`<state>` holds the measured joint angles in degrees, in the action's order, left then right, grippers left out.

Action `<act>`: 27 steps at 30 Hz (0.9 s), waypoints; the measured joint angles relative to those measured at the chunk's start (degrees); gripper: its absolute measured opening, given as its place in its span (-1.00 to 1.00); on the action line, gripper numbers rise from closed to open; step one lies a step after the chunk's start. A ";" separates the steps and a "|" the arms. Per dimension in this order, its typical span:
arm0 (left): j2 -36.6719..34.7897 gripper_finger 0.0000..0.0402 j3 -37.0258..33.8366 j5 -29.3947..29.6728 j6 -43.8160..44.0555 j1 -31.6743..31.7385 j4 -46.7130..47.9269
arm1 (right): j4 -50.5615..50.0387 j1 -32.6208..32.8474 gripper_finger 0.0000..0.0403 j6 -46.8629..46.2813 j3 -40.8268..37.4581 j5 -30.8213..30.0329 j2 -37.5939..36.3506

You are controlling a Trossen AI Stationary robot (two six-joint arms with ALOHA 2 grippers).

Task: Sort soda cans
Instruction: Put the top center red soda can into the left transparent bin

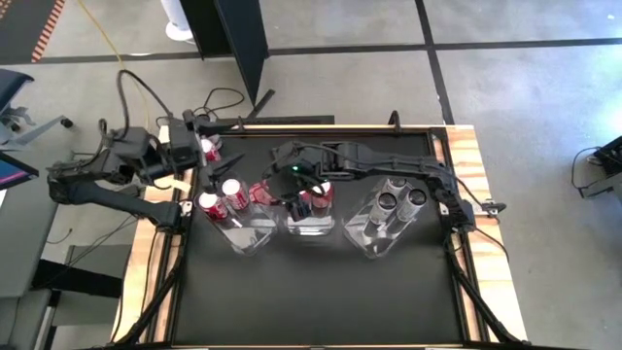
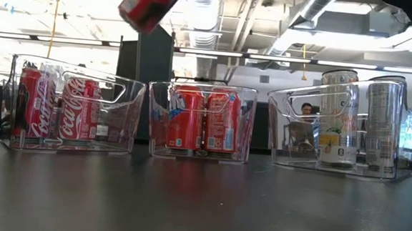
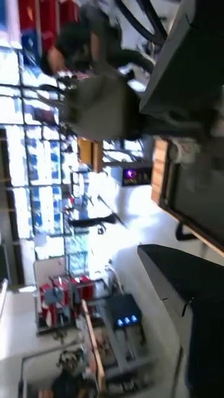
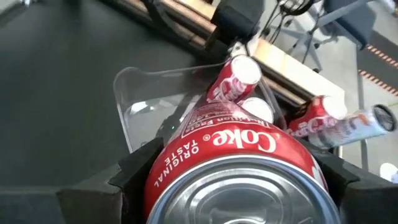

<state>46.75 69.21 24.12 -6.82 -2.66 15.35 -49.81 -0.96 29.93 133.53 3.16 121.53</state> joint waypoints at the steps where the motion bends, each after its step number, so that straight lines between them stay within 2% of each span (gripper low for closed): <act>1: -0.18 0.77 0.00 -0.63 0.01 0.00 -0.19 | 0.17 0.01 0.50 0.28 0.00 0.39 1.29; 10: -1.37 0.77 0.00 -1.33 0.61 0.02 1.14 | 5.78 -1.53 0.50 1.71 1.60 4.02 7.05; 16: -0.41 0.77 0.02 -1.09 0.74 0.02 5.12 | 3.26 -1.74 0.50 1.60 1.14 4.44 9.56; 21: 1.11 0.77 0.04 -0.95 1.65 0.00 16.57 | 4.26 -1.67 0.50 1.36 1.57 4.38 9.12; 27: 1.81 0.77 -4.63 -0.80 10.06 -0.81 29.47 | 0.98 -1.72 0.50 1.11 1.30 3.88 8.13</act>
<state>48.56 64.58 23.32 3.24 -3.46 44.82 -48.83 -2.69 31.05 134.83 7.04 129.65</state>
